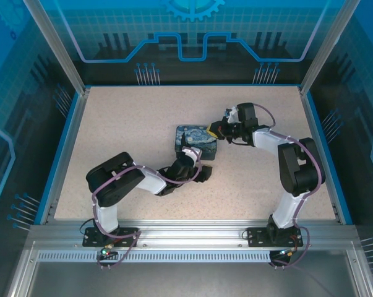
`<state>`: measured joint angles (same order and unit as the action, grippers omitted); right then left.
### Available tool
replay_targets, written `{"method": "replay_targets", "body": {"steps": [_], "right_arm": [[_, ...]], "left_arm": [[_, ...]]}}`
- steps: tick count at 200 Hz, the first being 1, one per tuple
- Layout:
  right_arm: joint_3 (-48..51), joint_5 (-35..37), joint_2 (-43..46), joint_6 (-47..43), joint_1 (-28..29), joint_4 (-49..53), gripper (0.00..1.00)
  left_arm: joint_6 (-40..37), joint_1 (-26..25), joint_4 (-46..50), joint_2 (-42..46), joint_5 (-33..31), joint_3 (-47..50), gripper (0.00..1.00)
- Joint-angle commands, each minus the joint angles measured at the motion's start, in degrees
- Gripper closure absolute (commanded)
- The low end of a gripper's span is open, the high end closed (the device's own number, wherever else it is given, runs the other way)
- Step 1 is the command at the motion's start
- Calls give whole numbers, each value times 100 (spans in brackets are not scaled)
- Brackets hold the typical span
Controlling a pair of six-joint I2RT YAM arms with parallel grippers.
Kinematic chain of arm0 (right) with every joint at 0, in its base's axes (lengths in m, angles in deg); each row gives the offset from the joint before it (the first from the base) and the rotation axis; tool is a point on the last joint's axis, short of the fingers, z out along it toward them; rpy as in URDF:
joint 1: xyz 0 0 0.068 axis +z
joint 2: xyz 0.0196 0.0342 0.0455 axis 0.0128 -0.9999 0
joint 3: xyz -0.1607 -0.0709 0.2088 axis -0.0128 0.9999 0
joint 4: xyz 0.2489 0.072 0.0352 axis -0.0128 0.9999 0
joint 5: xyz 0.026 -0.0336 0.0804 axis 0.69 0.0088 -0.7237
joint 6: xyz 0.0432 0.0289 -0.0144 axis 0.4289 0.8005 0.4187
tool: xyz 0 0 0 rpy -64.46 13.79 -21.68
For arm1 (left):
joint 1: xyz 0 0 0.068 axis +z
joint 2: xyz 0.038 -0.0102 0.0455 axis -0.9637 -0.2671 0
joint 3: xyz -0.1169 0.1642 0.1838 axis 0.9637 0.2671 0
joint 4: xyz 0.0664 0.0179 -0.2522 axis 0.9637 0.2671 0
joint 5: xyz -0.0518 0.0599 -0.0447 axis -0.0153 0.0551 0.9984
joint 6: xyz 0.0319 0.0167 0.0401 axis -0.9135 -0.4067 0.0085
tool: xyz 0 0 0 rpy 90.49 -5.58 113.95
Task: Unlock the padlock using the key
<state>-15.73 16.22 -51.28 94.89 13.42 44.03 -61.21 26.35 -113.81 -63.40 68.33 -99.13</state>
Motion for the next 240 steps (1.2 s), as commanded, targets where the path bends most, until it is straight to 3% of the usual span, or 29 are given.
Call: {"method": "replay_targets", "body": {"steps": [1, 64, 145, 201, 240], "right_arm": [[-145, 15, -88, -165, -18, 240, 100], [-172, 58, -68, -232, -1, 363, 100], [-172, 15, -81, -256, -4, 362, 100], [-174, 12, -87, -244, 1, 353, 100], [-178, 8, -100, -227, 17, 341, 100]], "left_arm": [[415, -22, -207, -89, 806, -56, 9], [1291, 290, -1110, -49, 1391, 227, 9], [1953, 587, -1794, -398, 1581, 442, 10], [807, 337, 469, 47, 435, -217, 11], [369, 234, 1029, -117, -234, -576, 10]]}}
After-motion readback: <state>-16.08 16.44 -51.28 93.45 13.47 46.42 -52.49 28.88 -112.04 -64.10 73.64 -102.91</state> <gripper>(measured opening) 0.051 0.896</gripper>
